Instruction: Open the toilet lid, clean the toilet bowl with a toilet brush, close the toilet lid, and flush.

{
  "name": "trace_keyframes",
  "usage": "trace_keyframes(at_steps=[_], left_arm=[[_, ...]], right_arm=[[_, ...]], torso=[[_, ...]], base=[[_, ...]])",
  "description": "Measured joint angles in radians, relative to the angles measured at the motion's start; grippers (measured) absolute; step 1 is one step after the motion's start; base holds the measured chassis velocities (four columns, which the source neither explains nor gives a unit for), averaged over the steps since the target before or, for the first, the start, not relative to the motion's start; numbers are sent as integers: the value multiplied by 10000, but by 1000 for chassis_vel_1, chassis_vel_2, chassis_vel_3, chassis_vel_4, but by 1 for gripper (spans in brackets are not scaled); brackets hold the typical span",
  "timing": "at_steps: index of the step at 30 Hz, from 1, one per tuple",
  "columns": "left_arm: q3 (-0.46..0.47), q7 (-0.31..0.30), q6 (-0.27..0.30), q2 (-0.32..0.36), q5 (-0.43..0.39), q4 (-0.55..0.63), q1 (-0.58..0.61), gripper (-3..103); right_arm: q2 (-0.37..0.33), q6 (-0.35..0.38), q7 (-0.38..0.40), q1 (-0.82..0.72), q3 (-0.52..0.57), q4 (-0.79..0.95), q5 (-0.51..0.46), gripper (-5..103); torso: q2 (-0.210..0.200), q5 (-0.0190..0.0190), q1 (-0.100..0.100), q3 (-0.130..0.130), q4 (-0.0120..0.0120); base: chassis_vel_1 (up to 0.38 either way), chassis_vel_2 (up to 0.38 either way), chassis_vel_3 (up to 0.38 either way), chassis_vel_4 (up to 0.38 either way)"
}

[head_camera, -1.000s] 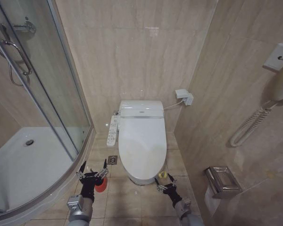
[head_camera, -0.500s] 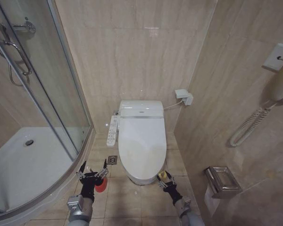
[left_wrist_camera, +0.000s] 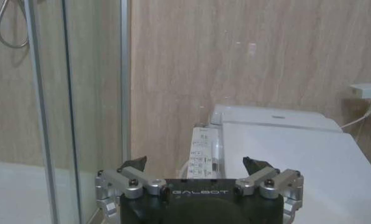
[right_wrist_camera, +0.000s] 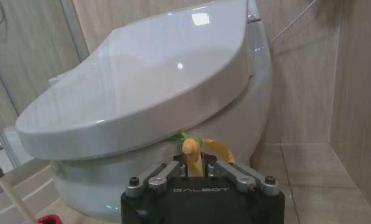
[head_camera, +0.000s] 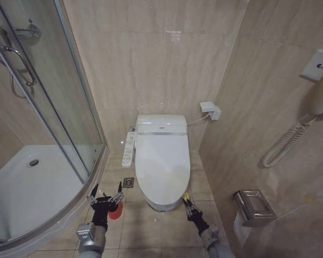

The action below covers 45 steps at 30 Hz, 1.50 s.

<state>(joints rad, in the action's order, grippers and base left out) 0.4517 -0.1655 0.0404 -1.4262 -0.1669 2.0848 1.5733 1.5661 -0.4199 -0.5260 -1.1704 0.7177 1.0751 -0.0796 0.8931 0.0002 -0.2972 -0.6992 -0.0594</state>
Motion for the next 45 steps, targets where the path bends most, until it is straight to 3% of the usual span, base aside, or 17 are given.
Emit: trace_keyframes(at_steps=[41, 43, 45], left_arm=[[0, 0, 0, 0, 0, 0, 0, 100], [-3, 4, 1, -1, 0, 0, 0, 100], [-1, 0, 0, 0, 0, 0, 0, 100]], right_arm=[[-592, 864, 572, -266, 52, 2831, -1560, 14], [-635, 882, 646, -249, 121, 3056, -1671, 9], [-639, 969, 681, -255, 116, 3141, -1736, 9]], torso=[[0, -2, 0, 1, 1], [3, -20, 1, 4, -6], [0, 9, -3, -2, 0]], base=[[0, 0, 0, 0], [0, 0, 0, 0], [0, 0, 0, 0]])
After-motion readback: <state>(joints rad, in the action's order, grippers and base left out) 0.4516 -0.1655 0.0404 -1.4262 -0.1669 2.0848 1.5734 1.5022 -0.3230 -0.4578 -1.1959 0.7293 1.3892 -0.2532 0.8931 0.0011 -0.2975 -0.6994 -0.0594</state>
